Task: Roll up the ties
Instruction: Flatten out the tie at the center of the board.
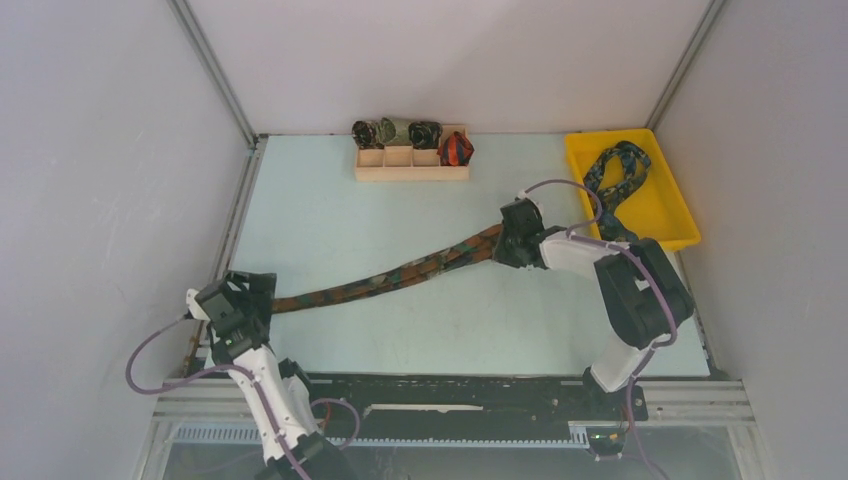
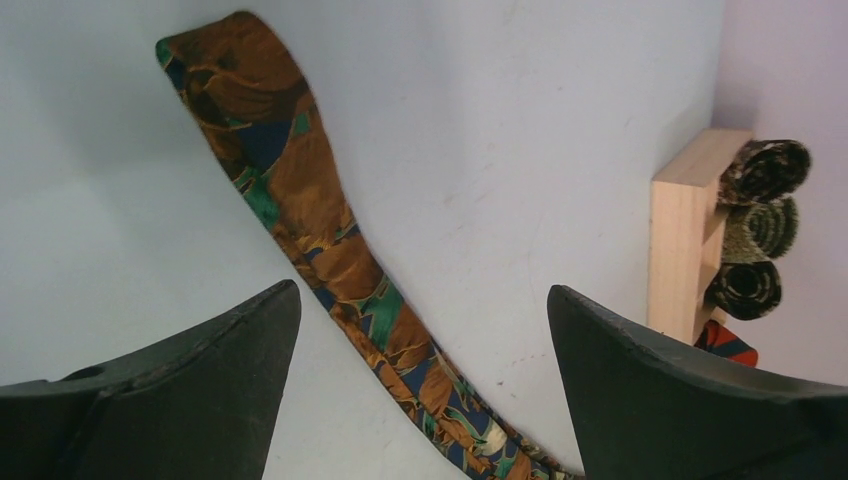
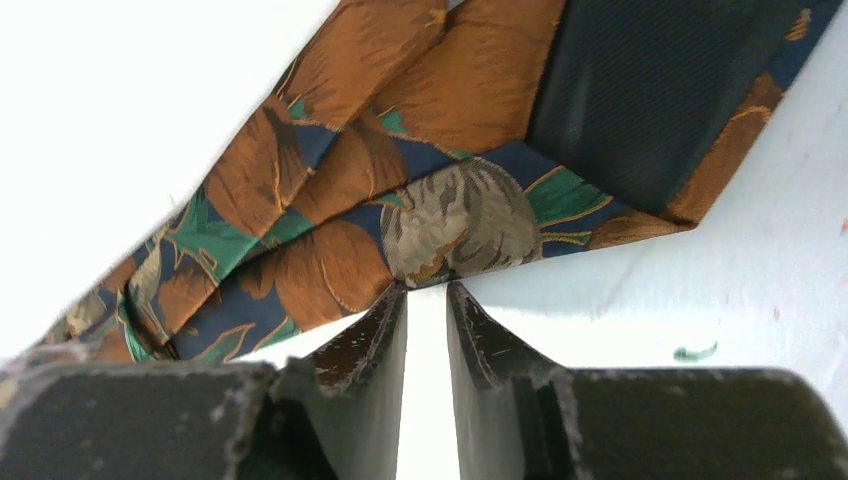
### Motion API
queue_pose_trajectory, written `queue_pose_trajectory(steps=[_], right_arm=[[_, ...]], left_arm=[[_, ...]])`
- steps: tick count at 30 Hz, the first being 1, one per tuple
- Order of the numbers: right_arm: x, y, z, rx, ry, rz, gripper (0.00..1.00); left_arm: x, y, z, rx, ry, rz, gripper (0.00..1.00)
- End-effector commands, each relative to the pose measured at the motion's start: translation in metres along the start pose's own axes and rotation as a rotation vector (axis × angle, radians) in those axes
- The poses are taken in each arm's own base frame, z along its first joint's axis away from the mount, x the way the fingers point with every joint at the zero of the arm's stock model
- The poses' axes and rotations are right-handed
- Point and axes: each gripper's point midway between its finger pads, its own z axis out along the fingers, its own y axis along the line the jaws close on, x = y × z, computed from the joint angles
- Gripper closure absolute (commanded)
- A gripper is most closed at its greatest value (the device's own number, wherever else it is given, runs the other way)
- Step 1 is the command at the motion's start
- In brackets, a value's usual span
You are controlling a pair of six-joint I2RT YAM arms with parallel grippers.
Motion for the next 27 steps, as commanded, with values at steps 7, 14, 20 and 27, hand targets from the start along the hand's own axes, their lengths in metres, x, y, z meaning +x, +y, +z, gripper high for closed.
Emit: queue_pose_trajectory(steps=[7,14,20,27], right_arm=[[-0.033,0.001,0.044,0.056,0.09,0.016,0.75],[-0.092,0.031,0.053,-0.02,0.052,0.026,0.74],[-0.115,0.034,0.03,0.0,0.023,0.042,0.74],[-0.113,0.055,0.033,-0.019,0.035,0.022,0.72]], left_arm=[[-0.024,-0.052,-0.054,0.193,-0.098,0.154,0.0],[-0.036,-0.073,-0.09,0.216,-0.124,0.334,0.0],[-0.058,-0.075,-0.099,0.143,-0.203,0.451,0.0],[-0.055,-0.078,-0.087,0.19,-0.205,0.441,0.0]])
